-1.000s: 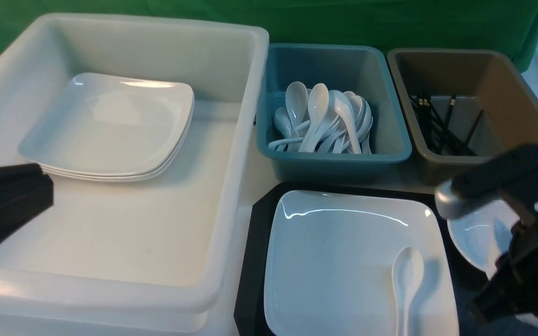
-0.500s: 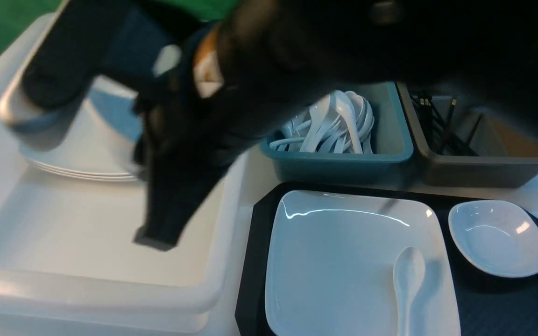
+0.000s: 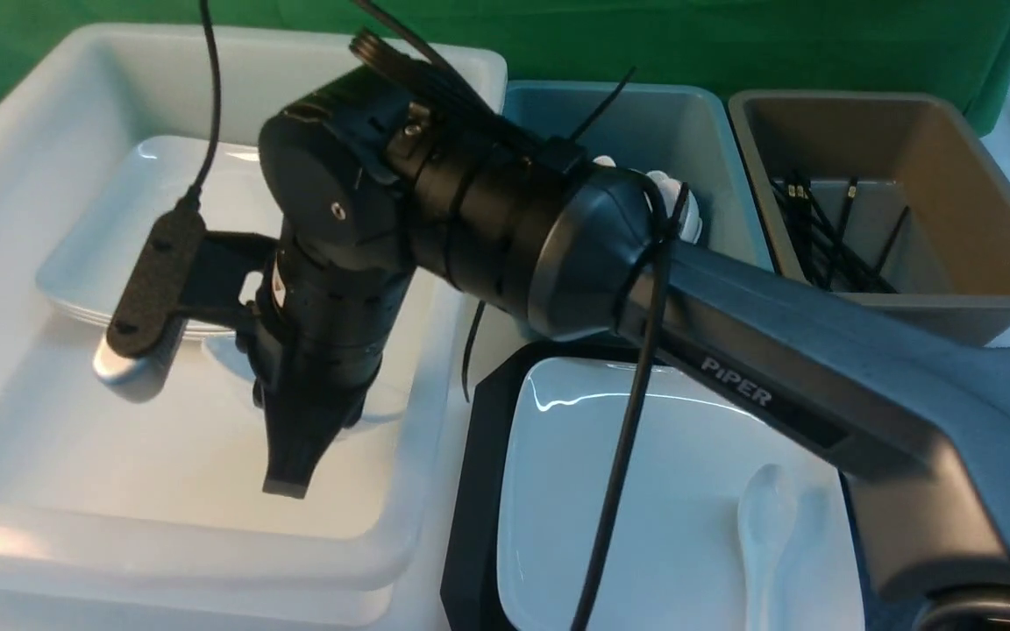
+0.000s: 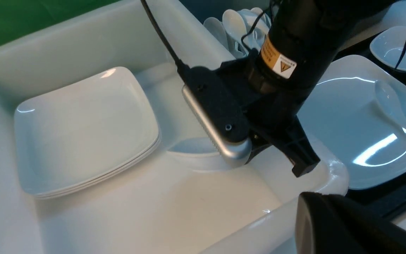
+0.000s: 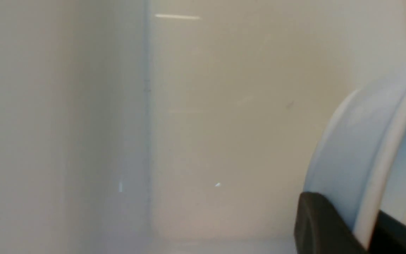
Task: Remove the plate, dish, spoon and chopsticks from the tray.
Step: Use the right arm to put the small plate into the large storage box on the left
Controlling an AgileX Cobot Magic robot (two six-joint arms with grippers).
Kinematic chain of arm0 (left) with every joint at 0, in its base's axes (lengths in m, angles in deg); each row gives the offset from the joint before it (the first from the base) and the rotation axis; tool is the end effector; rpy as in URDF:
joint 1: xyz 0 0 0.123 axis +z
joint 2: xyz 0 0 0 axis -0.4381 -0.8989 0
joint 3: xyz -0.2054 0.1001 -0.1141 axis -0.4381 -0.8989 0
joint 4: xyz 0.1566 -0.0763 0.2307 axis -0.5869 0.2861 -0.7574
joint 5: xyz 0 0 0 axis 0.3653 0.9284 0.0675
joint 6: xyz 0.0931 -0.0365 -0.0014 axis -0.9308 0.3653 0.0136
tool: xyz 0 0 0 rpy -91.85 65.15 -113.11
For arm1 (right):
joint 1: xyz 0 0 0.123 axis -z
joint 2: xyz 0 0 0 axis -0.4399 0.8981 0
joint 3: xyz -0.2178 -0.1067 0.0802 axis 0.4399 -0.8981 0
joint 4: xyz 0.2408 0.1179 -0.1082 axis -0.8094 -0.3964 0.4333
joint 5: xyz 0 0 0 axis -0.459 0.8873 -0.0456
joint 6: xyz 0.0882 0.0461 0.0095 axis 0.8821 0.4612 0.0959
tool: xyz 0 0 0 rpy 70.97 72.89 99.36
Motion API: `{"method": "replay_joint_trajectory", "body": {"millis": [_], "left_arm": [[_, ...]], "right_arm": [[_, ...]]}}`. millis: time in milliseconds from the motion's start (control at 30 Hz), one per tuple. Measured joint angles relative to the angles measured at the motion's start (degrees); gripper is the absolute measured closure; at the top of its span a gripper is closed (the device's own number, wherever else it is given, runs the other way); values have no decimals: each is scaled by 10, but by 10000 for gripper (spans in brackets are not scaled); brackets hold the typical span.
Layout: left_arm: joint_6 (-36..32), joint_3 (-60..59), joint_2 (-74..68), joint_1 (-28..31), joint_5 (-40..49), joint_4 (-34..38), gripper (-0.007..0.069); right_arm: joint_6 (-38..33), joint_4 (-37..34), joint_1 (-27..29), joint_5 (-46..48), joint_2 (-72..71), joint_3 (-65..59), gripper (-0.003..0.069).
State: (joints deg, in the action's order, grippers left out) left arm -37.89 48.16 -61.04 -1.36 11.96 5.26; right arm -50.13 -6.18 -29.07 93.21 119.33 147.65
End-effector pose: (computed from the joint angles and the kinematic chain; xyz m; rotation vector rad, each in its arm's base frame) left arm 0.0900 -0.0453 0.4102 0.6338 1.9239 -0.1869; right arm 0.2969 0.4354 0.2412 -1.7826 1.9218 0.2229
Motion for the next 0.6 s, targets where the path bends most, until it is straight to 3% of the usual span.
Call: {"method": "replay_joint_trajectory", "body": {"millis": [367, 600], "left_arm": [[0, 0, 0, 0, -31, 1, 603], [0, 0, 0, 0, -31, 2, 603]], "right_arm": [[-22, -7, 1, -12, 43, 0, 564], [-18, -7, 0, -3, 48, 1, 365]]}}
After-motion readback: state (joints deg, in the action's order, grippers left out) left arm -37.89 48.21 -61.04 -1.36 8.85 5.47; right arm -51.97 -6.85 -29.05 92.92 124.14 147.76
